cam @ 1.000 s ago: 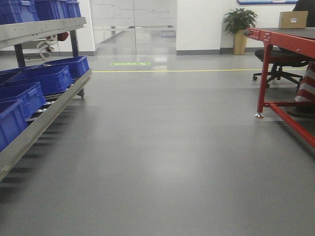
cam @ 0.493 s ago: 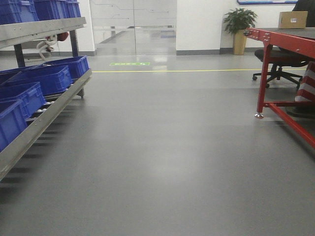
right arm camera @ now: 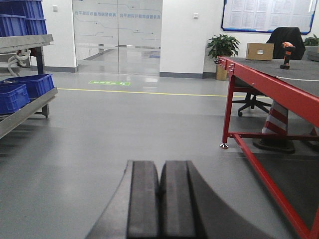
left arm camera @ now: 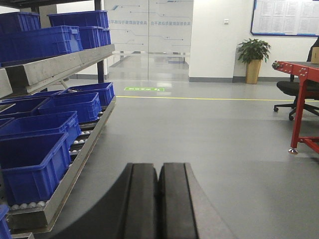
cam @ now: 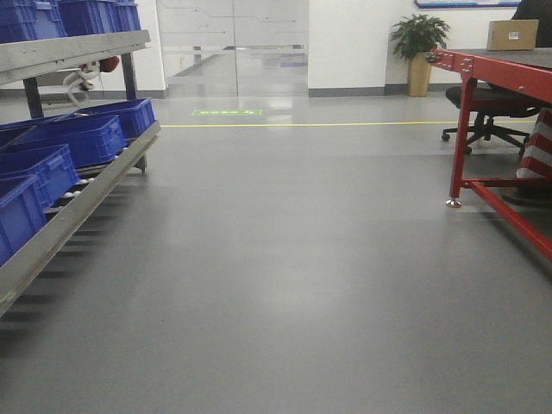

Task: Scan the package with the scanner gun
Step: 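Drive the base forward along the aisle past the blue bins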

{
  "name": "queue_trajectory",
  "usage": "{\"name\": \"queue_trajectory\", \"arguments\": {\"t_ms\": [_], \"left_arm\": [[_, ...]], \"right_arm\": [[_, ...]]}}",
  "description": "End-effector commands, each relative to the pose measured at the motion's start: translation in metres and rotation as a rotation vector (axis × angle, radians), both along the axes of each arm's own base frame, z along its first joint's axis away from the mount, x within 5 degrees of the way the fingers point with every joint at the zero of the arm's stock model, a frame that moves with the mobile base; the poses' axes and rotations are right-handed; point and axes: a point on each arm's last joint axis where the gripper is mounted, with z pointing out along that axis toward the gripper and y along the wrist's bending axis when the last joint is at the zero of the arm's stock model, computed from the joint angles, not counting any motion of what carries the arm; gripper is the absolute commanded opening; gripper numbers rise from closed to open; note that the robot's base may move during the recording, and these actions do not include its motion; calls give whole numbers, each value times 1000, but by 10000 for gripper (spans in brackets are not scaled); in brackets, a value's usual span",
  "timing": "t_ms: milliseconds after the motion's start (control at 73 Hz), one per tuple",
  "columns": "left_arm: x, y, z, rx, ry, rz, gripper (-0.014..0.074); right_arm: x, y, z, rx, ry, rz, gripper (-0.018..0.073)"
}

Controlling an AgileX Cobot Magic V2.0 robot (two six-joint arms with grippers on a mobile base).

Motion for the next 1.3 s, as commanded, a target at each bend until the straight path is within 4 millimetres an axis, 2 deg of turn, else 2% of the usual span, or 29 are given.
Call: {"name": "queue_trajectory", "arguments": {"t_ms": [0, 1288], "left_arm": [[-1, 0, 3, -3, -23, 2, -111], [-1, 0, 3, -3, -23, 2, -111]], "right_arm": [[0, 0, 2, -5, -19, -6, -154], [0, 0, 2, -5, -19, -6, -154]]}}
